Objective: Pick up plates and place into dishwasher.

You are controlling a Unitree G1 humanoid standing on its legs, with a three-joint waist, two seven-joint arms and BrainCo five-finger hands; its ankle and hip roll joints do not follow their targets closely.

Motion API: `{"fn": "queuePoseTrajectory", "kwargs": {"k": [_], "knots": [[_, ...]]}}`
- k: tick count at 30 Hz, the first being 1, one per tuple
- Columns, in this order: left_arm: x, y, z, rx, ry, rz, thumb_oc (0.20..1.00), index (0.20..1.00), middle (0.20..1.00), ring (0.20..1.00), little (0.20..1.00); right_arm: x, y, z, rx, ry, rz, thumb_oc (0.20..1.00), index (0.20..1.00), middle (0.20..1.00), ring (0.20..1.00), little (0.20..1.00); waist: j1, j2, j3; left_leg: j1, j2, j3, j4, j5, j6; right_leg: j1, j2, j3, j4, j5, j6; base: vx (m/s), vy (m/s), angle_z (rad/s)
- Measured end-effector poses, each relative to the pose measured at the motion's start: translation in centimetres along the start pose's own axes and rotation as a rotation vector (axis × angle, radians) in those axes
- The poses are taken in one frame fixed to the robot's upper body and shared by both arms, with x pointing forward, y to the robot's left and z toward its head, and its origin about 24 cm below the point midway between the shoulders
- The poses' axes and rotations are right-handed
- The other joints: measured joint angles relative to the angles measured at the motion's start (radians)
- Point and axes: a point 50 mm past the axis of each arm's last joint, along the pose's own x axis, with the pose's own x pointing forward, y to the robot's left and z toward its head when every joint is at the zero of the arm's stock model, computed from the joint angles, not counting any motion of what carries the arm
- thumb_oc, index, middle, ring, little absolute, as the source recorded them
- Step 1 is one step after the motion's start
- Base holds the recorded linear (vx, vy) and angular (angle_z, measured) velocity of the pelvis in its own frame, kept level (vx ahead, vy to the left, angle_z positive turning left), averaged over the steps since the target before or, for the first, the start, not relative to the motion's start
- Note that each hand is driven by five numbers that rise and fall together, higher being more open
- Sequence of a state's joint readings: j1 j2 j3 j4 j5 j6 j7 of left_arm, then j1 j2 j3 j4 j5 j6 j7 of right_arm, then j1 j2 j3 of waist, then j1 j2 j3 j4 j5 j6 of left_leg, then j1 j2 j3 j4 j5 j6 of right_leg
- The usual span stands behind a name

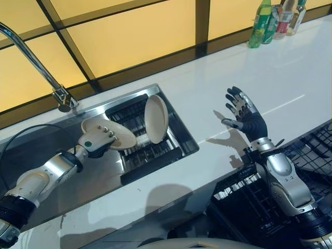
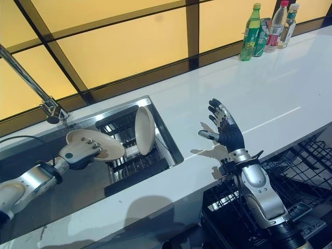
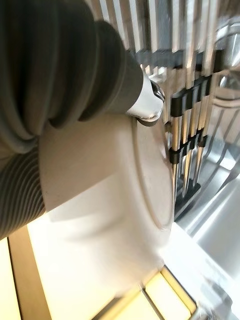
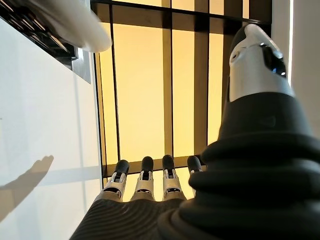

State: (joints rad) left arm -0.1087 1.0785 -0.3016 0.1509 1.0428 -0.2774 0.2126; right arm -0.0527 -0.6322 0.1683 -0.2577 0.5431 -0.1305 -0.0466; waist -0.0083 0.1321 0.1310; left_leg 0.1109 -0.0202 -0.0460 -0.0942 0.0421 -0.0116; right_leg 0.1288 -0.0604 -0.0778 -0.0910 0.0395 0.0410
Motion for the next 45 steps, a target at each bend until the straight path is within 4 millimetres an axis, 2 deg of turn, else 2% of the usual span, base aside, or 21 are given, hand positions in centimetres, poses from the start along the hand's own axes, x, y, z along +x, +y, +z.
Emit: {"fn": "queuePoseTrajectory", "kwargs": {"k": [4, 10, 12, 18, 22, 25, 28, 30, 33, 36, 40, 45], "knots": [[-0.4, 0.2, -0.6, 0.022, 0.004, 0.013, 0.2, 0.2, 0.2, 0.2, 0.2, -0.1, 0.0, -0.1, 0.001, 0.006, -0.001, 1.0, 1.0, 1.0, 1.0, 1.0, 0.003, -0.005, -0.003, -0.001, 0.0, -0.012, 0.0, 0.002, 0.003, 0.003, 0.0, -0.014, 0.0, 0.0, 0.0, -0.02, -0.025, 0.08], [-1.5, 1.0, -2.2, 0.072, 0.008, 0.038, 0.2, 0.2, 0.2, 0.2, 0.2, -0.2, 0.0, -0.1, 0.004, 0.007, -0.005, 1.0, 1.0, 1.0, 1.0, 1.0, 0.029, -0.019, -0.01, 0.0, -0.001, -0.016, 0.001, 0.003, 0.004, 0.002, -0.001, -0.02, 0.0, -0.001, -0.001, -0.01, -0.011, 0.02], [-1.9, 1.7, -2.7, 0.104, -0.017, 0.022, 0.2, 0.2, 0.2, 0.2, 0.2, -0.3, 0.0, -0.2, 0.008, 0.008, -0.009, 1.0, 1.0, 1.0, 1.0, 1.0, 0.051, -0.027, -0.015, -0.001, 0.0, -0.017, 0.001, 0.004, 0.004, 0.002, -0.001, -0.023, 0.0, -0.002, -0.001, 0.01, -0.034, 0.03], [-2.5, 3.3, -3.0, 0.187, -0.132, -0.039, 0.2, 0.2, 0.2, 0.2, 0.2, -0.3, 0.3, -0.4, 0.038, 0.007, -0.026, 1.0, 1.0, 1.0, 1.0, 1.0, 0.059, -0.04, -0.031, -0.005, -0.006, -0.038, 0.0, 0.003, 0.004, 0.007, -0.006, -0.041, 0.0, -0.004, 0.001, 0.0, -0.029, 0.1], [-2.5, 4.4, -3.4, 0.196, -0.135, -0.009, 0.2, 0.2, 0.2, 0.2, 0.2, -0.3, 0.3, -0.4, 0.048, 0.005, -0.046, 1.0, 1.0, 1.0, 1.0, 1.0, 0.075, -0.041, -0.048, -0.018, -0.009, -0.039, 0.0, 0.004, 0.004, 0.001, -0.008, -0.041, 0.001, -0.003, 0.002, -0.06, -0.041, 0.02], [-2.3, 6.1, -3.6, 0.069, -0.084, 0.147, 0.2, 0.2, 0.2, 0.2, 0.2, -0.3, 0.1, 0.1, 0.038, -0.032, -0.058, 1.0, 1.0, 1.0, 1.0, 1.0, 0.083, -0.044, -0.056, -0.021, -0.01, -0.044, 0.001, 0.004, 0.005, 0.001, -0.008, -0.046, 0.001, -0.004, 0.002, -0.04, -0.058, 0.04], [-2.4, 8.7, -3.4, -0.091, -0.045, 0.406, 0.2, 0.2, 0.2, 0.2, 0.2, -0.2, -0.3, 1.5, -0.016, -0.112, -0.057, 1.0, 1.0, 1.0, 1.0, 1.0, 0.107, -0.047, -0.061, -0.022, -0.01, -0.048, 0.0, 0.002, 0.003, 0.001, -0.008, -0.048, 0.001, -0.005, 0.002, -0.05, -0.055, 0.03], [-2.3, 10.1, -2.8, -0.225, -0.045, 0.576, 0.2, 0.2, 0.2, 0.2, 0.2, 0.3, -0.3, 2.4, -0.049, -0.161, -0.045, 1.0, 1.0, 1.0, 1.0, 1.0, 0.117, -0.056, -0.073, -0.025, -0.011, -0.056, 0.001, 0.005, 0.007, 0.001, -0.007, -0.059, 0.001, -0.009, 0.002, -0.07, -0.048, 0.14], [-2.0, 11.6, -0.7, -0.38, -0.138, 0.697, 0.2, 0.2, 0.2, 0.2, 0.2, 1.4, 0.4, 3.7, -0.094, -0.232, 0.009, 1.0, 1.0, 1.0, 1.0, 1.0, 0.135, -0.078, -0.096, -0.033, -0.01, -0.067, 0.005, 0.006, 0.007, -0.002, -0.006, -0.07, 0.001, -0.012, 0.002, -0.03, -0.055, 0.11], [-1.7, 13.0, 0.9, -0.547, -0.23, 0.729, 0.2, 0.2, 0.2, 0.2, 0.2, 2.3, 1.1, 4.7, -0.131, -0.274, 0.082, 1.0, 1.0, 1.0, 1.0, 1.0, 0.155, -0.101, -0.11, -0.034, -0.012, -0.07, 0.005, 0.007, 0.007, -0.001, -0.007, -0.072, 0.001, -0.013, 0.003, -0.03, -0.047, 0.02], [-2.0, 14.7, 2.6, -0.756, -0.4, 0.688, 0.2, 0.2, 0.2, 0.2, 0.2, 2.3, 2.3, 4.9, -0.163, -0.265, 0.225, 1.0, 1.0, 1.0, 1.0, 1.0, 0.173, -0.129, -0.127, -0.036, -0.016, -0.08, 0.002, 0.005, 0.005, 0.002, -0.01, -0.082, 0.0, -0.015, 0.007, -0.03, -0.045, 0.07], [-2.2, 16.0, 3.9, -0.932, -0.579, 0.607, 0.2, 0.2, 0.2, 0.2, 0.2, 2.0, 4.1, 4.8, -0.196, -0.25, 0.386, 1.0, 1.0, 1.0, 1.0, 1.0, 0.187, -0.141, -0.132, -0.036, -0.018, -0.086, 0.001, 0.005, 0.005, 0.004, -0.012, -0.087, 0.0, -0.016, 0.007, -0.02, -0.037, 0.04]]}}
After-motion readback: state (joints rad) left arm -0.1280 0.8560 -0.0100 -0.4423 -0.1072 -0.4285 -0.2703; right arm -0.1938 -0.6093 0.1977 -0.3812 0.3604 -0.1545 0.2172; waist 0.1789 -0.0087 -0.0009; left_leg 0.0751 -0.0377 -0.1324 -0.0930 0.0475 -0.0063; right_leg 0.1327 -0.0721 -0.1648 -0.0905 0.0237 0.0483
